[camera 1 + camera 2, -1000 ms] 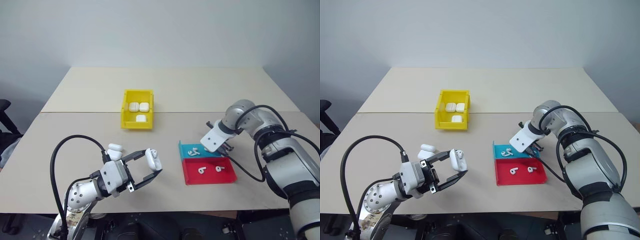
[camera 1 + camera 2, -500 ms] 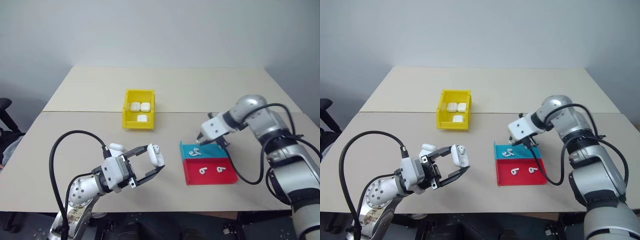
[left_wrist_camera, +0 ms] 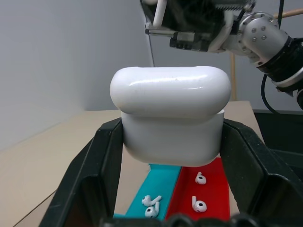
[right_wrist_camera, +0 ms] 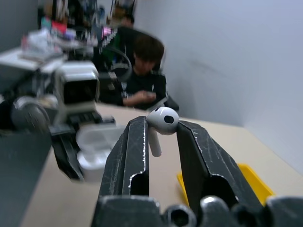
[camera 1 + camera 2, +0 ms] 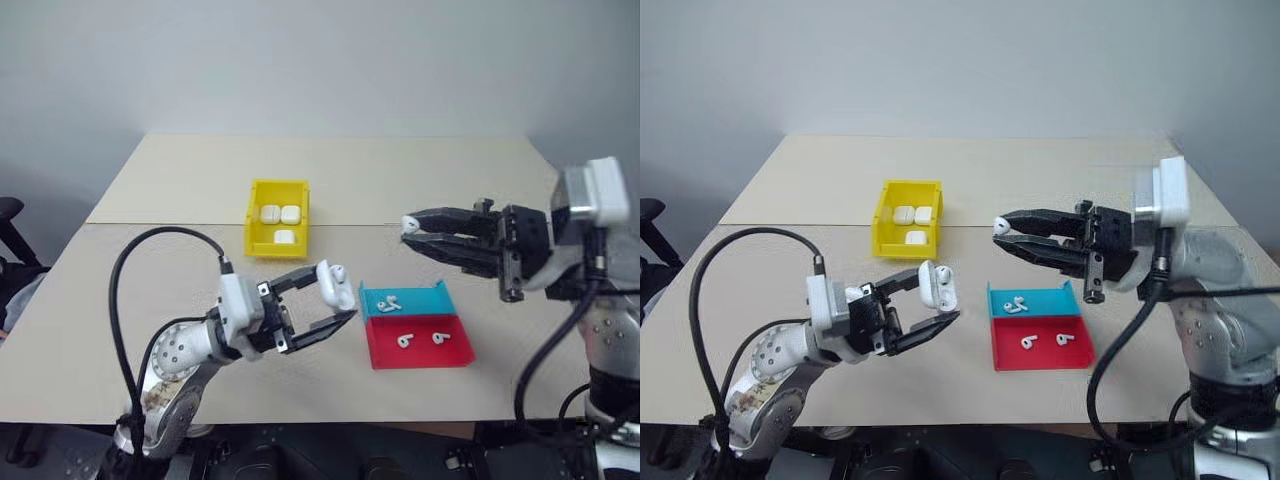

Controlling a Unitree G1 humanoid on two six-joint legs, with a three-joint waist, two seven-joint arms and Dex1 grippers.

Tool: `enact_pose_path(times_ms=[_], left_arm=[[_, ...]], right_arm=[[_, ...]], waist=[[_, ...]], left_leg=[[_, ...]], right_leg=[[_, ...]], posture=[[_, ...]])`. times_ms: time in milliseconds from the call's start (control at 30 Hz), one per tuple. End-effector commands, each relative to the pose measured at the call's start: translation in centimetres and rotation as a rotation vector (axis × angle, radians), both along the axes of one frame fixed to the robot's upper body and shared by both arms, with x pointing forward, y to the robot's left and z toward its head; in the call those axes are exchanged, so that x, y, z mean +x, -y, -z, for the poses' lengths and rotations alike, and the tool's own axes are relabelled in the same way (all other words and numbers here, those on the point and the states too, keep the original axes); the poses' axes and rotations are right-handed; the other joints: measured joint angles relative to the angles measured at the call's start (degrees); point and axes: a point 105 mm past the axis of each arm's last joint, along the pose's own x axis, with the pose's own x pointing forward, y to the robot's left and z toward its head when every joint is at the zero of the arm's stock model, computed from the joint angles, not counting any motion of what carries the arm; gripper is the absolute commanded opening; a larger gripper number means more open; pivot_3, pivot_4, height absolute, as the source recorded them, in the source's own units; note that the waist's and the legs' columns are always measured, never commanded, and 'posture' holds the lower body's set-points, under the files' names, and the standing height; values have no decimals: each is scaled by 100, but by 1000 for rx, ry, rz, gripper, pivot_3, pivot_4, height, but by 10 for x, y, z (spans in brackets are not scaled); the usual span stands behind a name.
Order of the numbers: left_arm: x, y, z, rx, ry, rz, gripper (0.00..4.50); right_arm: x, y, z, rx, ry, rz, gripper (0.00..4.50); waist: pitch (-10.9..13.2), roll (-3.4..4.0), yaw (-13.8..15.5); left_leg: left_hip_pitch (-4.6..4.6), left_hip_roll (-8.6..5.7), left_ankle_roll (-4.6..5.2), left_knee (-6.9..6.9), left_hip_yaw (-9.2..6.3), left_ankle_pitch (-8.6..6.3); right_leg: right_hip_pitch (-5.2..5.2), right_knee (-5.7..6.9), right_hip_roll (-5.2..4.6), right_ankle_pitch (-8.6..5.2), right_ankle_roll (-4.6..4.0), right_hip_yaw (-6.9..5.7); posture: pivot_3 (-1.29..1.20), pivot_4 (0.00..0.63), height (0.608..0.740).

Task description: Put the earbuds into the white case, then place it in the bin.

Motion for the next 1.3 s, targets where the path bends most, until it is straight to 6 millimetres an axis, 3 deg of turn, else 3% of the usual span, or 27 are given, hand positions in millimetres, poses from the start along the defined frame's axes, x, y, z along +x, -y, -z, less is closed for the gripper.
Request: enact_pose_path(times_ms=[33, 300, 767, 1300], left_arm=[[-5, 9, -13, -15, 21, 45, 2747], [-7, 15, -22, -40, 34, 86, 2747], [-12, 15, -23, -62, 51, 81, 2747], [-13, 14, -23, -63, 62, 77, 2747]], right_arm=[[-18, -6, -8, 77, -10, -35, 998], [-23, -19, 10, 60, -97, -39, 998], [-18, -21, 41, -30, -171, -24, 998], [-19, -28, 52, -47, -174, -41, 998]], waist=[[0, 0, 1], [-1, -1, 2], [0, -2, 5], [0, -2, 5]], left_leg=[[-1, 0, 0, 2, 1, 0], [-5, -1, 0, 0, -2, 0], [-6, -1, 1, 1, -4, 0], [-8, -2, 0, 0, -5, 0]], right_leg=[[-1, 0, 0, 0, 0, 1], [-4, -3, 3, 0, 1, 1], [-4, -6, 3, 0, 1, 1], [-4, -10, 3, 0, 2, 0]], posture=[[0, 150, 740], [0, 150, 740], [0, 150, 740], [0, 150, 740]])
